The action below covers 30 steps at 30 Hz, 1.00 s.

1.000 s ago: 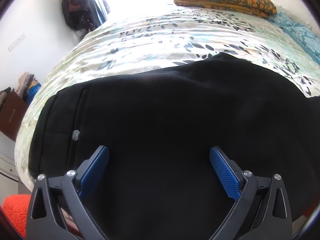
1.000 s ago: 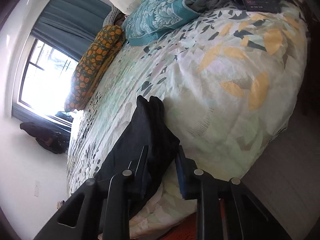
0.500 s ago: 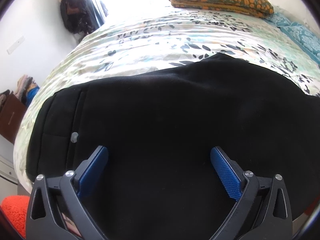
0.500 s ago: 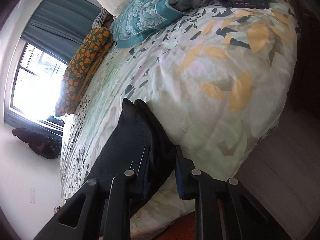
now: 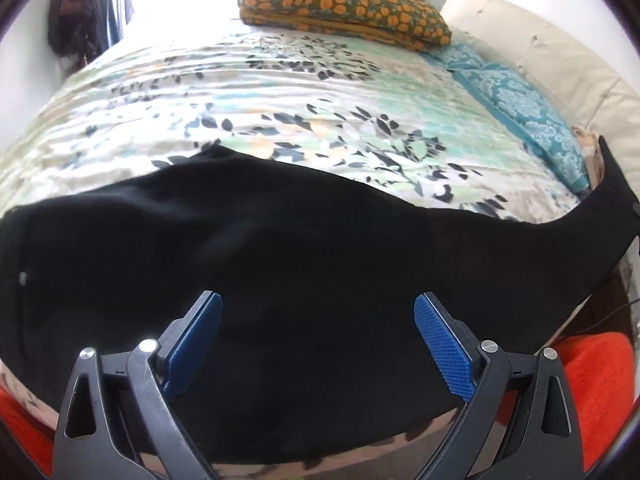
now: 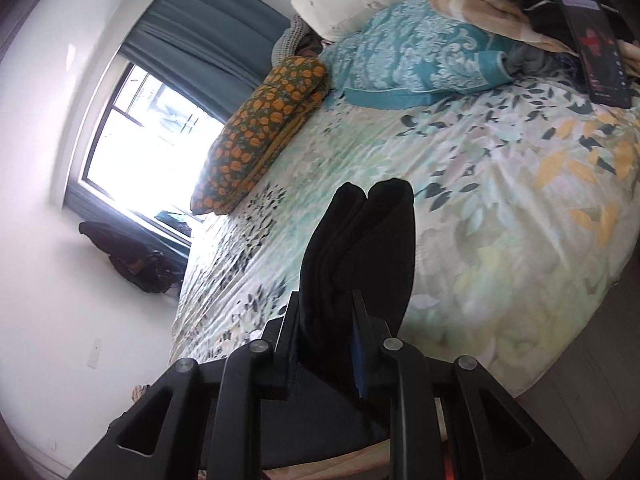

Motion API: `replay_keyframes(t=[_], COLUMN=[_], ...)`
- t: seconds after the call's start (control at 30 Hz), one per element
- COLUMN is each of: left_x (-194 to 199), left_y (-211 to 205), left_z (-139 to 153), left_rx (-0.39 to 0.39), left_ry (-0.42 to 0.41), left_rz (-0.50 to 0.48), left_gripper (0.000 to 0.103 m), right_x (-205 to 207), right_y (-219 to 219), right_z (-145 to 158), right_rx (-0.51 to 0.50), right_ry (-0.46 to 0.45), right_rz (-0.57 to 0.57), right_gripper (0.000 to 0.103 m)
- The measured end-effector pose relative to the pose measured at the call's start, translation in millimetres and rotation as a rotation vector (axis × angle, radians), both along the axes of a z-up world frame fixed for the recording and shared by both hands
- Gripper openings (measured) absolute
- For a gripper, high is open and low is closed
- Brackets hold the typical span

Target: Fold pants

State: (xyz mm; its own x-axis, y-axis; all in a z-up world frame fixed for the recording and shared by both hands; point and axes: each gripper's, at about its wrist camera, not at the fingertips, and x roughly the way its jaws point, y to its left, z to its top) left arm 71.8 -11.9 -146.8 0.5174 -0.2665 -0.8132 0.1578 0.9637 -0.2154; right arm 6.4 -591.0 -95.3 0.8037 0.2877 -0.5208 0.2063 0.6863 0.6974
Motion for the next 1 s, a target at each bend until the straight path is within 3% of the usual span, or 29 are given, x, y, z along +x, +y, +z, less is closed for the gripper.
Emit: replay_keyframes(t=[0.07,0.17,0.23,0.37,0.47,0.63,0.73,0.8,0.87,1.0], left_x=[0.8,-2.9,-8.8,-21.2,-24.5,-24.5,-25.6,-26.8,-28.4,-32.8], left_y=[7.2,29.4,49.7,87.3,101.1,101.4,103.0,107.3,110.5,95.0], left_z=[-3.6,-9.0,-13.6,-20.3,-16.0,-17.3,-15.8,-11.9,-5.8,13.5], left_rx=[-0.059,-0.087,-0.099,-0.119,-0.146,-0.180,-0.211,-0.233,-0.259,-0.318], left_ry=[0.030,0.043,0.048,0.048,0.035,0.038,0.046,0.039,0.029,-0.006], left_rz=[0.020,0.069,0.101,0.166,0.189,0.176,0.175,0.180,0.186,0.102], left_gripper=[0.097,0.097,0.097,0.097,0.097,0.097,0.097,0.097,0.097,0.093], right_x=[4.7,11.8,18.3,31.6,31.8,36.2,42.7,43.1,34.1,1.7], right_y=[48.0,129.0,188.1,290.6,344.5,403.3,421.6,423.3,420.6,399.7], right_z=[5.9,-5.7,-24.6,-85.0,-104.4,-84.0,-104.8,-115.1,-108.6,-69.4], right_rx=[0.029,0.052,0.020,0.067,0.080,-0.170,-0.221,-0.241,-0.231,-0.302], right_ry=[-0.026,-0.015,0.019,0.145,0.183,0.091,0.140,0.188,0.181,0.093], right_rz=[0.073,0.178,0.252,0.380,0.444,0.493,0.532,0.560,0.607,0.653], right_gripper=[0.022,0.022,0.022,0.022,0.022,0.022,0.033,0.051,0.083,0.086])
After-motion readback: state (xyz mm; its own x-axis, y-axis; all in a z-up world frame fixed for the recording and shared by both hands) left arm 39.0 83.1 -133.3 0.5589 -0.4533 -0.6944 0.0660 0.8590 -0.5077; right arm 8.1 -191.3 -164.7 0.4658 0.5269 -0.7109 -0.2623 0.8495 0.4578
